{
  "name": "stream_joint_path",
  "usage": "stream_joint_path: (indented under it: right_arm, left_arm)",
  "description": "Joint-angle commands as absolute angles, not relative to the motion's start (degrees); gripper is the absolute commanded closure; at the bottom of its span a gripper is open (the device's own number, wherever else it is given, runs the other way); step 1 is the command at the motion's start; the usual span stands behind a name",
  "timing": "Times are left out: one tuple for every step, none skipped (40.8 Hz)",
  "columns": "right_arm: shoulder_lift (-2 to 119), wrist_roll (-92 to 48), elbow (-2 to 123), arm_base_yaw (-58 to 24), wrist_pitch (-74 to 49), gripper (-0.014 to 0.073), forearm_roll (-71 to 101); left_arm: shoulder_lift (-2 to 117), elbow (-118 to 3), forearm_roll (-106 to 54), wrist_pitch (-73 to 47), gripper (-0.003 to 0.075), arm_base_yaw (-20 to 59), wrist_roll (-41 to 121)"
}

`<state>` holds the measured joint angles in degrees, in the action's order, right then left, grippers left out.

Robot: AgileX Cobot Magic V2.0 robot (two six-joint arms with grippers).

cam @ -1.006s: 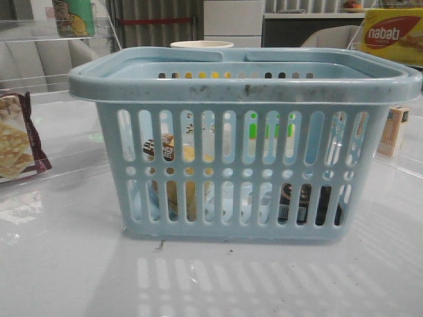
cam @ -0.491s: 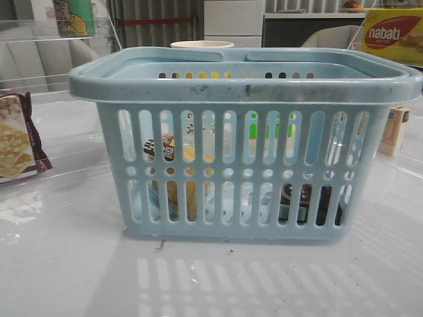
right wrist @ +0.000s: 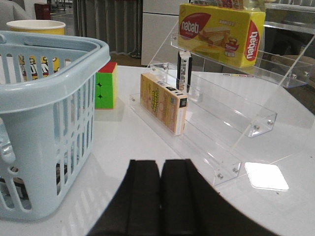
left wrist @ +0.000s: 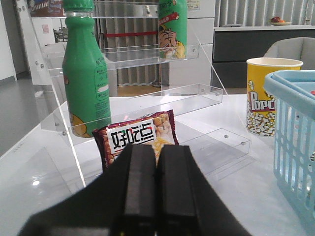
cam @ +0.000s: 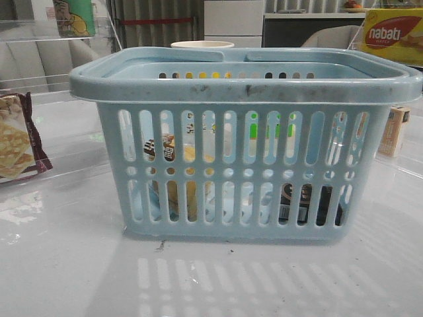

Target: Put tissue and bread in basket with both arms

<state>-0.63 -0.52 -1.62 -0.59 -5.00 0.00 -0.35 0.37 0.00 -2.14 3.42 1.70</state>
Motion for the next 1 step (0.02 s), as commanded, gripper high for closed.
stream_joint_path:
  right_arm:
    - [-1.7, -0.9, -1.7, -0.3, 0.3, 0.0541, 0.0]
  left_arm:
    - [-1.3, 0.4, -0.5, 2.9, 0.0624, 3.9, 1.8]
